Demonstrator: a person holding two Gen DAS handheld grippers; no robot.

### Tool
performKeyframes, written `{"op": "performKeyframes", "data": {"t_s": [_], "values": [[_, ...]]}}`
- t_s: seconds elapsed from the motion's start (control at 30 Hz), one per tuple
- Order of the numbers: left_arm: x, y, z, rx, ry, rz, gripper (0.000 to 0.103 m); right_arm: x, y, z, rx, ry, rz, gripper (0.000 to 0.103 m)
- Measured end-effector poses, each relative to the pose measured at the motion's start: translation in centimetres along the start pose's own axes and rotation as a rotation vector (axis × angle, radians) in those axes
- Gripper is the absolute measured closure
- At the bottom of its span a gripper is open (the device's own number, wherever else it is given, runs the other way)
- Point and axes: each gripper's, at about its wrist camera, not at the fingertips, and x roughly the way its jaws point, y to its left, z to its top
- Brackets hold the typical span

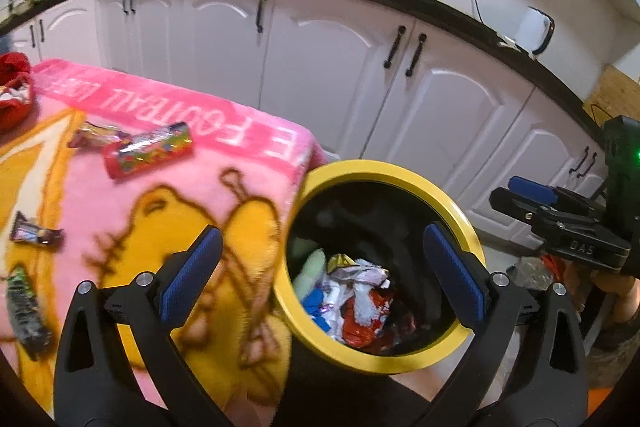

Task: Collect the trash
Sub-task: 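Move both tools back over the green wrapper and red candy tube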

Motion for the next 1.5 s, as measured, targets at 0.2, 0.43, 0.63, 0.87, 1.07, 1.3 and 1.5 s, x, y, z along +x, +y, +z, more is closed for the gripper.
{"op": "performKeyframes", "data": {"t_s": [0.2,0.43,0.63,0.87,1.07,1.3,1.5], "values": [[-2.0,1.2,0.2,-0.01,-0.048,0.034,0.011,-0.9,2.1,0.8,-0.043,-0.032,0.031,0.029],[-4.3,2.6,0.2,-0.014,-0.105,0.083,0.011,-1.9,4.5,1.6,-0.084,-0.071,0.071,0.028],[-5.9,3.9,0.0,-0.037,-0.141,0.108,0.011,-2.6,6.2,2.1,-0.118,-0.102,0.098,0.027],[-7.4,5.4,-0.3,-0.069,-0.171,0.132,0.011,-3.0,8.2,2.4,-0.162,-0.127,0.125,0.026],[-8.5,6.5,-0.6,-0.088,-0.191,0.15,0.011,-2.8,9.8,2.7,-0.196,-0.125,0.136,0.025],[-9.3,7.9,-1.2,-0.108,-0.202,0.174,0.011,-2.2,11.7,2.9,-0.237,-0.112,0.155,0.024],[-9.9,9.6,-1.6,-0.143,-0.207,0.196,0.011,-1.2,13.3,3.5,-0.27,-0.104,0.177,0.024]]}}
